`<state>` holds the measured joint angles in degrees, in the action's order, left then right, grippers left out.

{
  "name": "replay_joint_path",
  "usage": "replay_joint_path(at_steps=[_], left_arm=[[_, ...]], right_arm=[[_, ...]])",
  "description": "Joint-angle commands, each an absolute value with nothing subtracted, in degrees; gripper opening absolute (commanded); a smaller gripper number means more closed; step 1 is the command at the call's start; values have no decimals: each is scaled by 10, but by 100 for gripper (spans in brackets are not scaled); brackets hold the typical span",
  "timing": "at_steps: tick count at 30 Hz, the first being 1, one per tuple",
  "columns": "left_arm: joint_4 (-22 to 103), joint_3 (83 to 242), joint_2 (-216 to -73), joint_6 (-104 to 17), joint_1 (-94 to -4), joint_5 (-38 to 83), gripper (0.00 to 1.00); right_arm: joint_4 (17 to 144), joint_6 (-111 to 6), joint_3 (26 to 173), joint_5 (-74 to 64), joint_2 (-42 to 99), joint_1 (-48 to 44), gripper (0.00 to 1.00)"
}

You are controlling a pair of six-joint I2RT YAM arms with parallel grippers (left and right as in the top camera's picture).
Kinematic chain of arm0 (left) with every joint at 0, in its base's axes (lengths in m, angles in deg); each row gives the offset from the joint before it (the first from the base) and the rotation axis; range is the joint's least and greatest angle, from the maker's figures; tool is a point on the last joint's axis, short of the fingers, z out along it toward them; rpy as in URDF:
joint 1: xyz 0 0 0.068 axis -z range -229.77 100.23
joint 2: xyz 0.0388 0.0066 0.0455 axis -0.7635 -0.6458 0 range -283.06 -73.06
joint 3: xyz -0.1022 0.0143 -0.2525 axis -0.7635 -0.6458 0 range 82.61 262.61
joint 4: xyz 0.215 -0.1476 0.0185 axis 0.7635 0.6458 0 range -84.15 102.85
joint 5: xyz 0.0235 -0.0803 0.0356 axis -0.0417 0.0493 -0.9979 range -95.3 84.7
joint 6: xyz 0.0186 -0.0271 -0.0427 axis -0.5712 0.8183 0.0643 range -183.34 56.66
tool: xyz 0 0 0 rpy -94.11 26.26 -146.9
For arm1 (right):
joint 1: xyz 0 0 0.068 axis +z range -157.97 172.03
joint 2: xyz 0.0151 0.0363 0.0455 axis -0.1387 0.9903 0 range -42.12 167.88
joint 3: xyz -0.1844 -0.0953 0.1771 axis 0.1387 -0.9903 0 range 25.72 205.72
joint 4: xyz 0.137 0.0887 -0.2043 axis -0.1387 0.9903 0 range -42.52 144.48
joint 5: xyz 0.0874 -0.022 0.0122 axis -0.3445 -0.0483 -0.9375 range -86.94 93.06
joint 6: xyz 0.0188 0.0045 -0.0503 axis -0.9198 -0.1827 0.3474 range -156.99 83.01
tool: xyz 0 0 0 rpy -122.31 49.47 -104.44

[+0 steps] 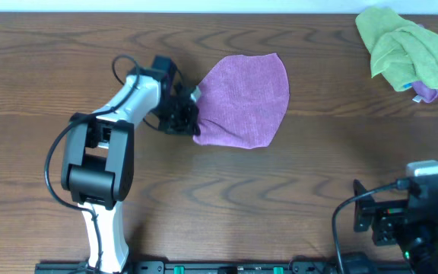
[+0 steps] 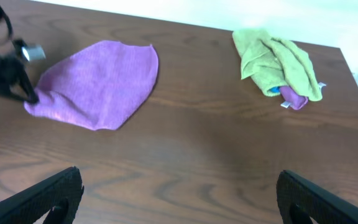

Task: Fold the cloth
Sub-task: 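Lift the cloth edge with the left gripper while the right arm rises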

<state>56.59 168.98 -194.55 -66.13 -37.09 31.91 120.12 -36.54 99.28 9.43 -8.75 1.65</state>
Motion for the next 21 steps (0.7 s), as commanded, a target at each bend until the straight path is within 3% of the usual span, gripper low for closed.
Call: replay_joint_path(at_steps=[1, 11, 21], left_arm=[[581, 1761, -1948, -659, -381, 316, 6], [617, 1855, -1948, -659, -389, 273, 5], [621, 1912, -1948, -651, -405, 273, 6]], right_arm=[[1201, -365, 954, 106, -83, 10, 99], [1051, -409, 766, 23, -38, 10, 99], [885, -451, 686, -148, 140, 10, 99]])
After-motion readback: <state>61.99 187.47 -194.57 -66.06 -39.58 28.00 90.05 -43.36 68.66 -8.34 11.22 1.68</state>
